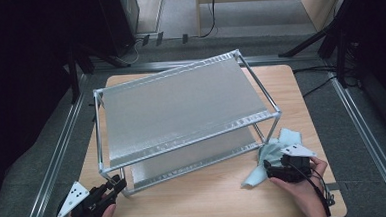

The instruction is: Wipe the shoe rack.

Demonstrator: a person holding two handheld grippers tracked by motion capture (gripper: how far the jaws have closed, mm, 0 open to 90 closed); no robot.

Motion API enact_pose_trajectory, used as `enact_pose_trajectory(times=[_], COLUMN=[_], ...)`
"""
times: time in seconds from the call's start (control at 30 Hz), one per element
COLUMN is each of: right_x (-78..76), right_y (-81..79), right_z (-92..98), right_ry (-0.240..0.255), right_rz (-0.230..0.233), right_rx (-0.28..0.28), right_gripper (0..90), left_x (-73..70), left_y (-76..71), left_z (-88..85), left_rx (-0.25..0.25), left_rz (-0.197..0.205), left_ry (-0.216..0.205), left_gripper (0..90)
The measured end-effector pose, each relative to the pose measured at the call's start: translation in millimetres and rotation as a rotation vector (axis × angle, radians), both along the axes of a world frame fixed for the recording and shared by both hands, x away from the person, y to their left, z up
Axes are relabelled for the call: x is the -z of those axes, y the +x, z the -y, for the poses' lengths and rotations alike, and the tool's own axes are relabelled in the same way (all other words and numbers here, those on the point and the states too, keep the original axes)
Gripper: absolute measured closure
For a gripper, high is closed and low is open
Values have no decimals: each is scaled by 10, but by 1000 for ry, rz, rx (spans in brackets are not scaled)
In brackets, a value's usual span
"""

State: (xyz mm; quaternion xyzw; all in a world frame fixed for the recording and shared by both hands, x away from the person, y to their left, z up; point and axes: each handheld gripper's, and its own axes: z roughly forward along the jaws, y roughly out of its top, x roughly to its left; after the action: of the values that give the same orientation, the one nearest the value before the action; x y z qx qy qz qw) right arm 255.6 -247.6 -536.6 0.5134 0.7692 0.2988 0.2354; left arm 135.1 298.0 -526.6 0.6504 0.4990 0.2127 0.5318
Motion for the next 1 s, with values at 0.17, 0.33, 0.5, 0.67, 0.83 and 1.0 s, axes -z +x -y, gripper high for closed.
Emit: enact_pose_trajectory(times=[0.17,0.33,0.5,0.67,0.83,1.0], right_x=[61,65,-130,-740,-1472,-1826], right_y=[78,-8,-113,-320,-380,-99], right_z=[5,-63,5,132,-19,-397], right_ry=[56,124,160,234,278,173], right_rz=[-53,-36,24,222,413,475], right_rx=[54,15,51,107,41,-19], right_gripper=[358,769,806,806,804,800], left_x=[-6,-12,-16,-18,-18,-16], left_y=[38,12,-10,-8,-3,0], left_z=[43,96,109,119,132,156], left_rx=[2,28,37,37,40,51], left_rz=[20,30,28,32,29,30], left_ry=[41,70,73,82,78,72], left_gripper=[762,774,775,778,779,778])
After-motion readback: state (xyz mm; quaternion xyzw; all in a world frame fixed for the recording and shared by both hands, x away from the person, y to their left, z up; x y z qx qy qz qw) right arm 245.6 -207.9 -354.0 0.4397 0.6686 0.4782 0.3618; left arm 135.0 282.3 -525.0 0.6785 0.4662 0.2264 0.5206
